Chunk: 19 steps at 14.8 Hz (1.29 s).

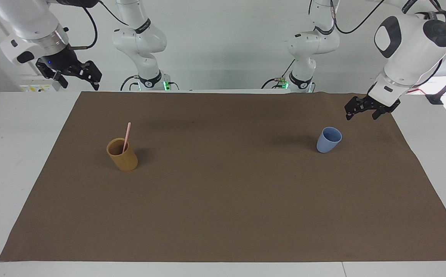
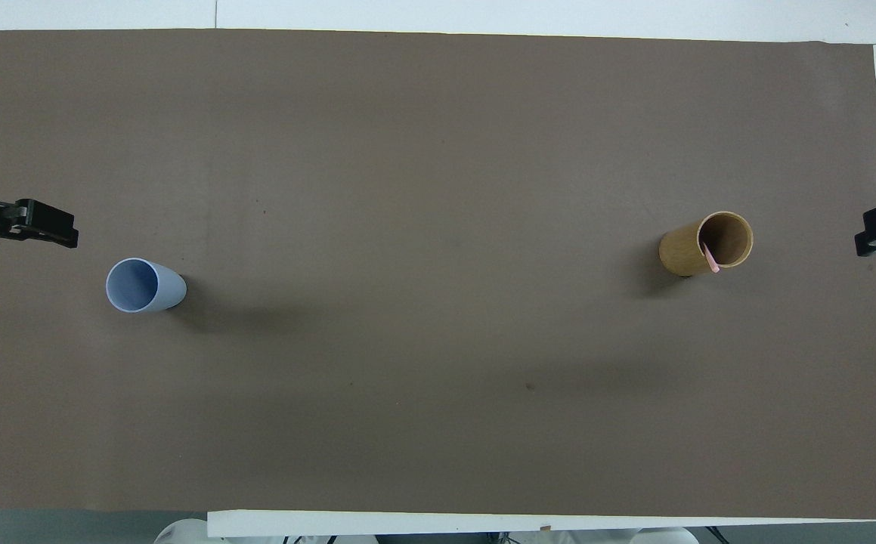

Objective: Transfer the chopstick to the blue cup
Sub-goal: 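Grasp the light blue cup rim with the left gripper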

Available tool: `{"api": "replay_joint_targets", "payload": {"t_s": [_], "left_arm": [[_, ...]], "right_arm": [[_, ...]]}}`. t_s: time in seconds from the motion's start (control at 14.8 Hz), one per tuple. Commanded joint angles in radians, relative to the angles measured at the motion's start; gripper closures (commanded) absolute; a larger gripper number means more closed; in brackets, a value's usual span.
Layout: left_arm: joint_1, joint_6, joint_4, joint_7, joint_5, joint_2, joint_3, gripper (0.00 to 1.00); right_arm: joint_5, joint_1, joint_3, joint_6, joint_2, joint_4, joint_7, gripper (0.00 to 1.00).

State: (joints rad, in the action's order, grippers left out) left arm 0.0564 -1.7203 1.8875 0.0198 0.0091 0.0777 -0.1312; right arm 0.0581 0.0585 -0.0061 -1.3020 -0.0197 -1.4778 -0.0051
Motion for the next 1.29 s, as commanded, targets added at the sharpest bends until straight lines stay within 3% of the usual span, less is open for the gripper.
{"api": "replay_joint_targets", "payload": {"t_s": [0.0, 0.41, 0.74, 0.81, 1.02, 1.08, 1.22], "left_arm": [[-0.009, -0.149, 0.181, -0.053, -0.011, 0.057, 0.009, 0.0], [0.002, -0.211, 0.31, -0.09, -0.011, 0.074, 0.01, 0.01], [0.033, -0.331, 0.449, -0.1, -0.011, 0.093, 0.009, 0.08], [0.033, -0.332, 0.455, -0.1, -0.011, 0.093, 0.009, 0.14], [0.031, -0.332, 0.455, -0.164, -0.011, 0.088, 0.007, 0.92], [0.025, -0.332, 0.455, -0.185, -0.011, 0.088, 0.007, 1.0], [0.02, -0.332, 0.455, -0.217, -0.011, 0.088, 0.005, 1.0]], "right_arm": [[-0.014, 0.004, -0.003, -0.01, -0.023, -0.029, -0.012, 0.0], [-0.014, 0.015, -0.003, -0.011, -0.023, -0.029, -0.009, 0.0], [-0.014, 0.017, -0.003, -0.04, -0.042, -0.068, -0.019, 0.0], [-0.015, 0.024, -0.005, -0.071, -0.043, -0.081, -0.021, 0.0], [-0.021, 0.017, 0.0, -0.118, -0.049, -0.104, -0.019, 0.0], [-0.065, 0.014, 0.0, -0.123, -0.048, -0.105, -0.013, 0.0], [-0.104, 0.014, 0.0, -0.143, -0.031, -0.107, 0.002, 0.0]]}}
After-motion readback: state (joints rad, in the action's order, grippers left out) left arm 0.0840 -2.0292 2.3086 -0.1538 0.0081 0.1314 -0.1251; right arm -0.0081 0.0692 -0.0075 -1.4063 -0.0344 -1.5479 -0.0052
